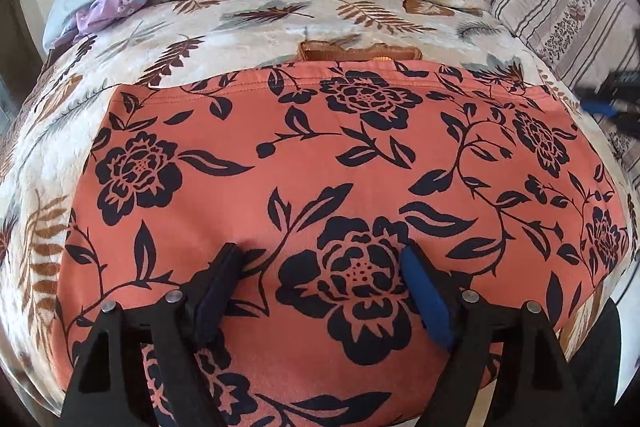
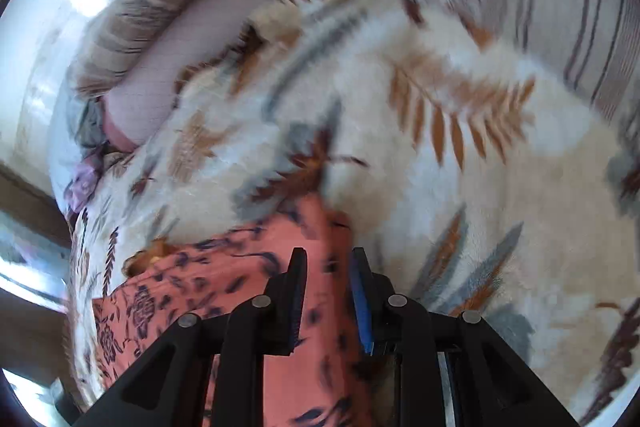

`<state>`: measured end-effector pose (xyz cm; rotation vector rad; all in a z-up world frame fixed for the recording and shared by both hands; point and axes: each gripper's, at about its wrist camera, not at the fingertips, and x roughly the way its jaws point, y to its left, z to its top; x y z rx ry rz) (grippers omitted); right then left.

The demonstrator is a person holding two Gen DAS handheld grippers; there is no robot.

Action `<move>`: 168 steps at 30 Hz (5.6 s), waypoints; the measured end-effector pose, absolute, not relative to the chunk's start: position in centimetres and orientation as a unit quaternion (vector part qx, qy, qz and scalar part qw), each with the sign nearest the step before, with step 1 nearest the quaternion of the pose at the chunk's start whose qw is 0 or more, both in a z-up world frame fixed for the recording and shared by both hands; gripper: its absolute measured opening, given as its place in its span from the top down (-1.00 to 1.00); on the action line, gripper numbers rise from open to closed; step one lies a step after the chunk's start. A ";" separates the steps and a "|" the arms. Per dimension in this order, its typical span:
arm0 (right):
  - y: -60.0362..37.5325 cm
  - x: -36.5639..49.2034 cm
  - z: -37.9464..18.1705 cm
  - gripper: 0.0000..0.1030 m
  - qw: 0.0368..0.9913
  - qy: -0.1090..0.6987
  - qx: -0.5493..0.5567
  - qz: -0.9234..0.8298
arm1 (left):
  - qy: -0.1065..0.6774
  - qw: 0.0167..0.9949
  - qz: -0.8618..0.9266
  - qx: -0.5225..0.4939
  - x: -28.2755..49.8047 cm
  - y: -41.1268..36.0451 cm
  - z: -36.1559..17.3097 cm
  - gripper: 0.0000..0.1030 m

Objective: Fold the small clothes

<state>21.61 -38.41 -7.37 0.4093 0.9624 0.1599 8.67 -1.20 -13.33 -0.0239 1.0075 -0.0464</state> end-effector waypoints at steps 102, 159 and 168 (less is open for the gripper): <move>-37.6 6.2 -12.5 -0.73 0.808 0.446 0.333 0.193 | 0.427 0.901 0.024 -0.069 1.0 8.9 -10.4 -0.46; -39.5 7.6 -16.7 -0.60 0.791 0.433 0.406 0.148 | 0.489 0.870 -0.058 0.022 6.8 -5.9 -13.4 -0.59; -38.3 8.2 -12.6 0.64 0.821 0.432 0.344 0.148 | 0.424 0.903 -0.068 0.009 5.8 -5.8 -9.1 -0.26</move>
